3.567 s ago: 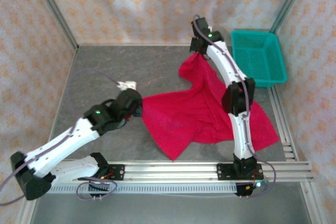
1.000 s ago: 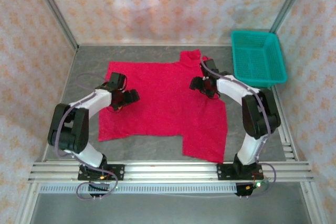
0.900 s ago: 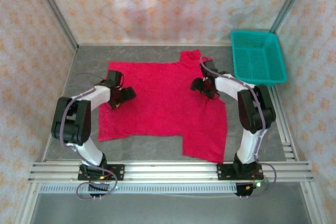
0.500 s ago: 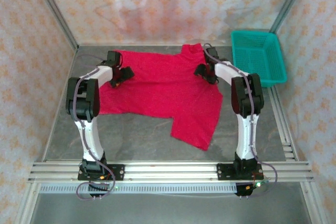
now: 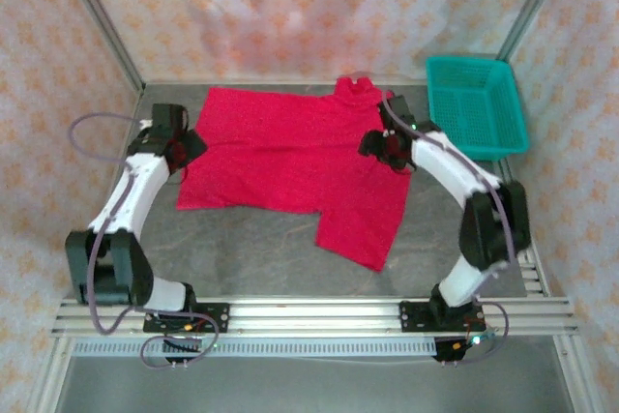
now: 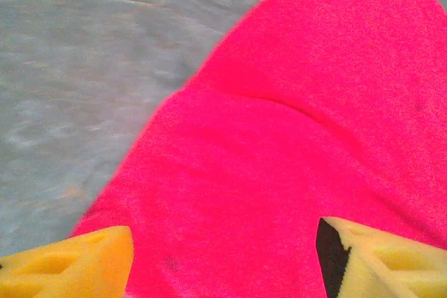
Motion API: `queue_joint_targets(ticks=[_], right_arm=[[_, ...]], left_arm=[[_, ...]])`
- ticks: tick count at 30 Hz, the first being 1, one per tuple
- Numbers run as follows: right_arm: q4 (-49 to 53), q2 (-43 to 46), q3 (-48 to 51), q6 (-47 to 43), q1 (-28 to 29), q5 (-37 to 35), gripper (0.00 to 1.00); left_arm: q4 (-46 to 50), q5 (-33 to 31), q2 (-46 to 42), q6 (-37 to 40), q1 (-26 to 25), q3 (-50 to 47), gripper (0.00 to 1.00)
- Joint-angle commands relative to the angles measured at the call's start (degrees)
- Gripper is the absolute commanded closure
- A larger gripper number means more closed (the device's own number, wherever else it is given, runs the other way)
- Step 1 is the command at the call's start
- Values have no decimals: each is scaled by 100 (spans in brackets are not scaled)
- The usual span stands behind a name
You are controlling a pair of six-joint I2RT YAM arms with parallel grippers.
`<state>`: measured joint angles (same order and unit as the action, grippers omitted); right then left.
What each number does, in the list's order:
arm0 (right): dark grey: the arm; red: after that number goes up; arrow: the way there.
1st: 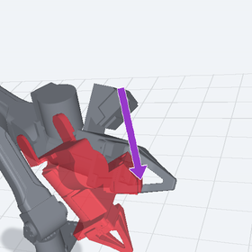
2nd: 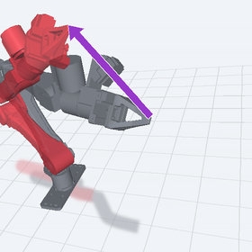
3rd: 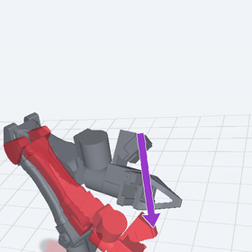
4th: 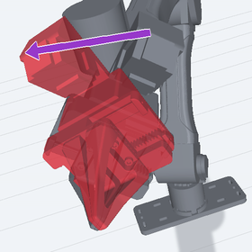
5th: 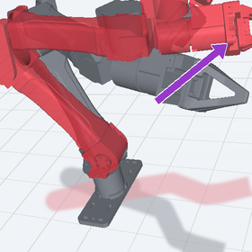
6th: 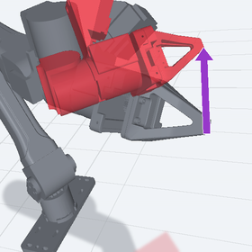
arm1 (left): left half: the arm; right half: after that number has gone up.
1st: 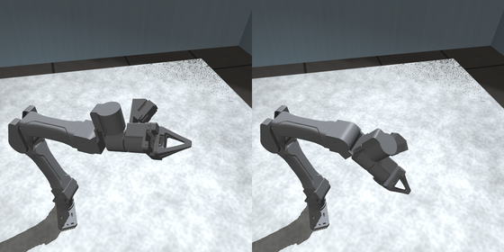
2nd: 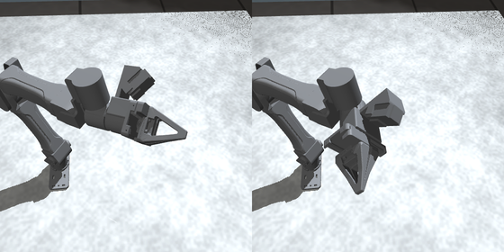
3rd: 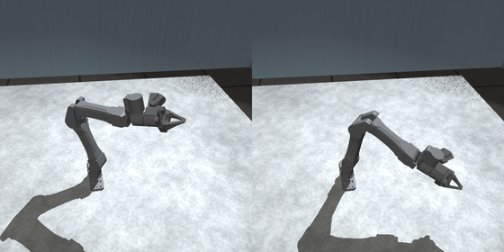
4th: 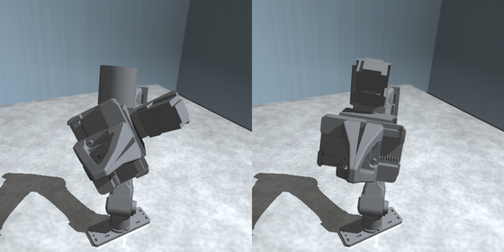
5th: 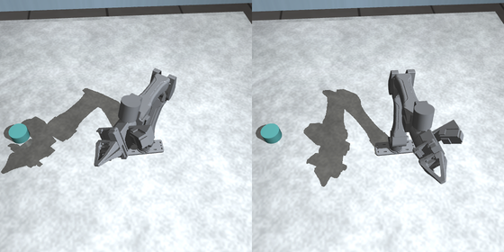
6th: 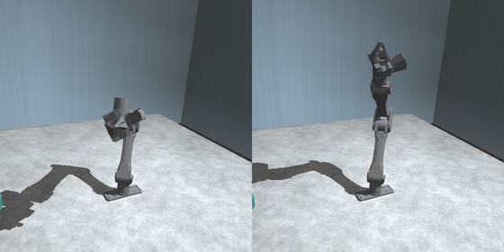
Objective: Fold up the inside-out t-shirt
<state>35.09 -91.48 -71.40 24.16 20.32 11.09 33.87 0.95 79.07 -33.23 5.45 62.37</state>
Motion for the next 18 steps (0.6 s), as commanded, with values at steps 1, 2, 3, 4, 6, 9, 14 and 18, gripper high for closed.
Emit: queue_joint_targets(ticks=[1,2,3,4,6,9,14,18], right_arm=[[232,705,1141,344,326,-343,29],[209,943,1453,381,426,-357,30],[245,1186,1699,425,510,-420,30],[268,1396,1912,465,560,-454,29],[314,1824,2318,587,652,-464,29],[403,2265,2758,726,758,-372,29],[629,2511,3144,874,963,-374,29],[809,2539,3318,1015,1242,-397,28]], left_arm=[[521,21,-26,-271,408,-906,26],[409,168,-98,-264,536,-1088,23],[315,249,-151,-254,647,-1204,21],[251,319,-184,-246,724,-1273,21],[46,530,-209,-254,836,-1375,21],[-224,572,-101,-306,861,-1420,22],[-425,539,439,-371,861,-1337,29],[-586,442,845,-386,866,-1277,38]])
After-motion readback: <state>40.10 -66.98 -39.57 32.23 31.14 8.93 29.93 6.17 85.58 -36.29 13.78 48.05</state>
